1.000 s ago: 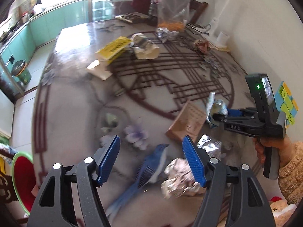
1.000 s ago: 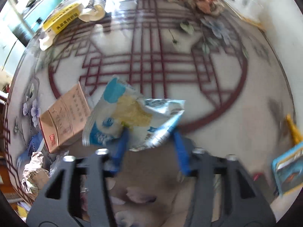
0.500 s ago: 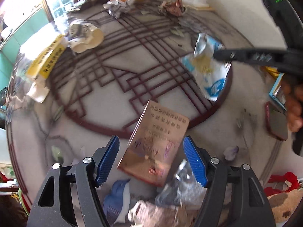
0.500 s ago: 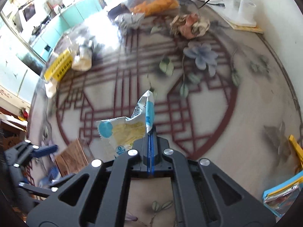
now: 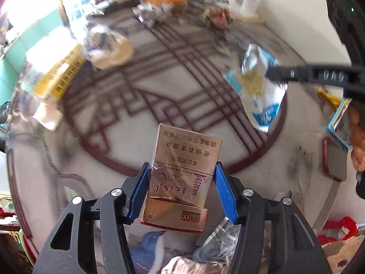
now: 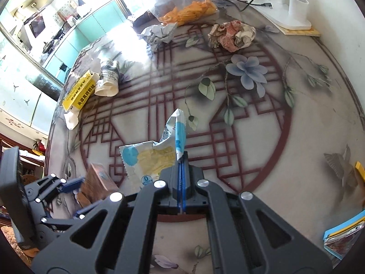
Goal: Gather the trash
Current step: 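Grasp the brown cigarette box with the left tool, then carry the box with the left tool while the right tool carries the snack bag to the bucket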
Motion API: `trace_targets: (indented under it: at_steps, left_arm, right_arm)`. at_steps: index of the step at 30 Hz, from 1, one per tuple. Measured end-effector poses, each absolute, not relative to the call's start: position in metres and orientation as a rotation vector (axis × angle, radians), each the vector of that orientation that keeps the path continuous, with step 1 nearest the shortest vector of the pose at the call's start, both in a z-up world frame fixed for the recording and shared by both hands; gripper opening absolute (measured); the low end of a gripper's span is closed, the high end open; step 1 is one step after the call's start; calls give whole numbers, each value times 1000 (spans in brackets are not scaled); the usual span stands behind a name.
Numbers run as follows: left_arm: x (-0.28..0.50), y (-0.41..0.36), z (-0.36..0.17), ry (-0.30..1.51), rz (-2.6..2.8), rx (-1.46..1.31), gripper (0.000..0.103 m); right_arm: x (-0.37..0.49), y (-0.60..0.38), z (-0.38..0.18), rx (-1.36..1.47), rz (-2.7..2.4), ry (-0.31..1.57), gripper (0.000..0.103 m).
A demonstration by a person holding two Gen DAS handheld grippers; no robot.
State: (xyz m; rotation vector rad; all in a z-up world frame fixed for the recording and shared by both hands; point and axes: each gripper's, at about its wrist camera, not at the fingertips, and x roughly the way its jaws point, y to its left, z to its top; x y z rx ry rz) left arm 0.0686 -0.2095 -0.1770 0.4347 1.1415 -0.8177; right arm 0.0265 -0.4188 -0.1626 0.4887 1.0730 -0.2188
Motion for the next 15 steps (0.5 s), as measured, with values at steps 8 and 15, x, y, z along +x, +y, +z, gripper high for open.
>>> trace_targets:
  at_steps: [8, 15]
  left_arm:
    - [70, -166, -126, 1031, -757, 313, 54]
    - [63, -125, -110, 999, -695, 231, 54]
  right_arm:
    - [28, -405, -143, 450, -207, 1042, 1]
    - [30, -384, -129, 416, -182, 1025, 1]
